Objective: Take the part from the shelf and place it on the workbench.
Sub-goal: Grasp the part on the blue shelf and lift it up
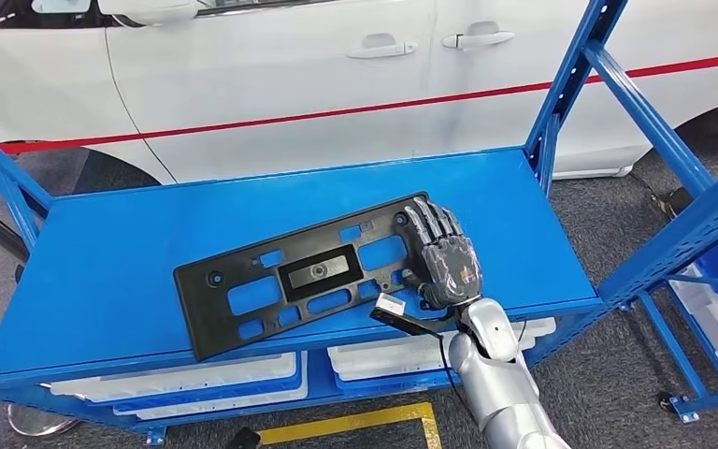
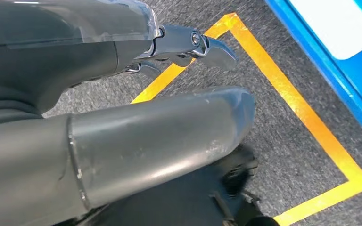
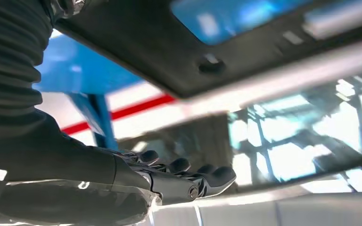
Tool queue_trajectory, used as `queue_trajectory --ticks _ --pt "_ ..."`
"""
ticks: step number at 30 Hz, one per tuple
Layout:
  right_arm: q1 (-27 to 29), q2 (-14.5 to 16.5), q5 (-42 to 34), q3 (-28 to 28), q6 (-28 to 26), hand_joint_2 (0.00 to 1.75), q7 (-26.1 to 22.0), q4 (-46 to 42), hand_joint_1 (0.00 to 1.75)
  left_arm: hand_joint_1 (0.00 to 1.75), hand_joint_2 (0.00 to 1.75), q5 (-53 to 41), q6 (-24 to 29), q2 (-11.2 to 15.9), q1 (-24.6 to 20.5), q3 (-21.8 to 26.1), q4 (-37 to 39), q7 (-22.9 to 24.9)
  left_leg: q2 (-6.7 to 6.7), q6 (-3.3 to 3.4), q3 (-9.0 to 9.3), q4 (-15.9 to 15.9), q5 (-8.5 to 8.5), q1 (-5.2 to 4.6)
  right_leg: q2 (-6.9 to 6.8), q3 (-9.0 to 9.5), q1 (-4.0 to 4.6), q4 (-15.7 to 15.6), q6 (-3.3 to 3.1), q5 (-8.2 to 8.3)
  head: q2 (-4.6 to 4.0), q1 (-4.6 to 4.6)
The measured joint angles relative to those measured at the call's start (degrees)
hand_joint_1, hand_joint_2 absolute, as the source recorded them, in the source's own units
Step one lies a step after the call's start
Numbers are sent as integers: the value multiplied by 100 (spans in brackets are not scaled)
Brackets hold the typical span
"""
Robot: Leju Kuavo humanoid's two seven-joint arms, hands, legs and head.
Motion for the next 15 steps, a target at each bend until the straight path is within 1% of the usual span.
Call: queue_trajectory --ticks 1,2,3,4,5,7,8,9,10,11,12,13,14,15 --pt "54 104 -278 -139 -1 175 -302 -200 0 0 0 -5 1 0 11 11 0 -5 0 11 6 -161 201 2 5 28 0 7 7 -27 0 -1" --pt "95 204 -591 -249 0 175 -502 -408 0 0 0 -10 2 1 15 21 0 -11 1 35 99 -496 472 0 8 64 0 14 19 -56 0 -1" --pt "121 286 -909 -318 0 175 -613 -622 0 0 0 -15 3 4 16 30 1 -19 3 69 224 -871 708 -7 9 97 2 19 36 -84 0 1" --pt "136 348 -1190 -347 2 175 -652 -841 0 0 0 -17 3 8 15 41 1 -30 5 103 343 -1198 867 -22 8 116 11 26 58 -109 0 1" --pt "151 391 -1410 -350 3 175 -665 -1047 0 0 0 -18 1 11 14 53 2 -40 5 133 413 -1397 940 -37 6 121 18 29 84 -122 0 2" --pt "192 466 -1775 -352 5 175 -673 -1450 0 0 0 -19 -4 14 22 73 2 -56 -3 178 444 -1500 929 -64 2 114 25 22 143 -128 0 1" --pt "213 498 -1920 -351 6 175 -674 -1635 0 0 0 -21 -6 13 27 76 2 -60 -5 210 452 -1519 938 -50 -3 115 23 20 177 -139 0 1" --pt "224 521 -2035 -350 7 175 -674 -1798 0 0 0 -24 -5 11 31 78 2 -67 -7 242 475 -1552 951 -40 -4 109 19 55 205 -176 0 1" --pt "227 534 -2108 -350 7 175 -674 -1931 0 0 0 -26 -5 10 30 80 2 -74 -6 279 502 -1587 964 -28 -4 59 18 182 228 -264 0 2" --pt "233 541 -2158 -349 8 175 -674 -2046 0 0 0 -27 -5 9 26 84 2 -81 -3 315 527 -1614 969 -18 -3 -62 17 443 243 -414 0 3" --pt "248 543 -2195 -349 9 175 -674 -2136 0 0 0 -28 -5 9 22 90 1 -87 -3 339 538 -1618 961 -28 -1 -242 13 807 250 -593 0 4" --pt "275 544 -2221 -349 9 175 -674 -2212 0 0 0 -28 -5 9 20 97 1 -90 -3 364 542 -1613 949 -34 -1 -460 10 1212 255 -760 0 4" --pt "310 544 -2240 -349 10 175 -673 -2278 0 0 0 -28 -4 10 22 104 1 -93 -6 376 547 -1605 934 -41 -1 -644 7 1530 261 -851 0 3" --pt "343 544 -2239 -349 11 175 -673 -2333 0 0 0 -30 -4 10 25 110 1 -98 -11 381 555 -1595 917 -46 -2 -740 4 1660 262 -825 0 3"
